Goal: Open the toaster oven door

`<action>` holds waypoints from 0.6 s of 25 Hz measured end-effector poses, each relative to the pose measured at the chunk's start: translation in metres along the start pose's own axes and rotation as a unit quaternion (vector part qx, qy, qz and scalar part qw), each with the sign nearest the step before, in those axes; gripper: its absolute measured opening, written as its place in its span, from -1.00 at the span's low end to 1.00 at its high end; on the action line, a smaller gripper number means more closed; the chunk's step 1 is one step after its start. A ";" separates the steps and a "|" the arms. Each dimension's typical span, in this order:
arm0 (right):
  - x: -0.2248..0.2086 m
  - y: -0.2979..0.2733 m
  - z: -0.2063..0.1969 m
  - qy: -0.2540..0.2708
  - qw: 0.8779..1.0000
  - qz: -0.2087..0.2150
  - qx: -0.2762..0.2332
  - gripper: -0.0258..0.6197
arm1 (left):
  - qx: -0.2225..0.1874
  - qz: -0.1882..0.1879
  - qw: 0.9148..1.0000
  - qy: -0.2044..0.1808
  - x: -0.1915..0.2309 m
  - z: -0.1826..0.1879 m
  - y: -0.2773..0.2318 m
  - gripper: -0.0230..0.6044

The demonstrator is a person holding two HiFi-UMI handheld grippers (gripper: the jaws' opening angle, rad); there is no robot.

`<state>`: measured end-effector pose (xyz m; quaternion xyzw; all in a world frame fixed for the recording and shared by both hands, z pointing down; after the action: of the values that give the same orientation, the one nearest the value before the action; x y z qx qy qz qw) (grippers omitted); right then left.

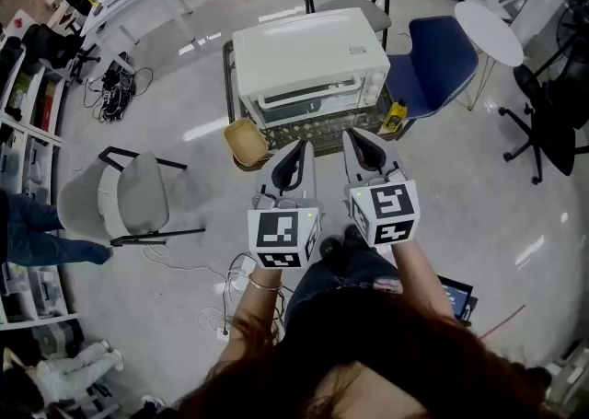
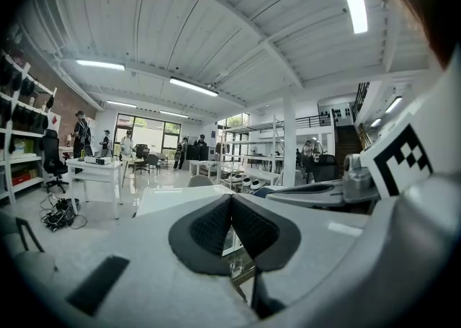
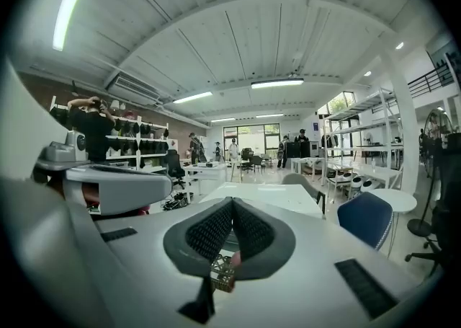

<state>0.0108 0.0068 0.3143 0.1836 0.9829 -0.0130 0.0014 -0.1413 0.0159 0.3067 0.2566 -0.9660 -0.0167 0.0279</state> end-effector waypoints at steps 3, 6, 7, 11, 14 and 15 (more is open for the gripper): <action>-0.004 -0.010 -0.002 -0.003 1.000 -0.002 0.004 -0.92 | 0.001 -0.001 1.000 0.001 0.004 -0.002 -0.006 -0.89; -0.009 -0.020 -0.007 -0.007 1.000 0.002 0.011 -0.92 | 0.001 0.002 1.000 0.000 0.006 -0.004 -0.016 -0.89; -0.012 -0.023 -0.008 -0.008 1.000 0.003 0.013 -0.92 | 0.001 0.004 1.000 0.000 0.006 -0.005 -0.020 -0.89; -0.021 -0.037 -0.013 -0.016 1.000 0.011 0.023 -0.92 | 0.002 0.012 1.000 0.002 0.009 -0.008 -0.033 -0.89; -0.026 -0.046 -0.016 -0.024 0.999 0.019 0.030 -0.92 | 0.004 0.018 1.000 0.003 0.011 -0.009 -0.041 -0.89; -0.029 -0.049 -0.018 -0.027 0.999 0.022 0.032 -0.92 | 0.005 0.020 1.000 0.003 0.011 -0.009 -0.045 -0.89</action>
<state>0.0198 -0.0491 0.3333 0.2043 0.9774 -0.0496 0.0224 -0.1279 -0.0283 0.3145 0.2378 -0.9708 -0.0108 0.0303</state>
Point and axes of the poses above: the fingertips, and each gripper's own axes: y backward along the fingers, x to its left, z out of its top, the point moved 9 cm from there along y, backward along the fingers, and after that the axes turned 10 degrees about -x, right-handed, at the moved point
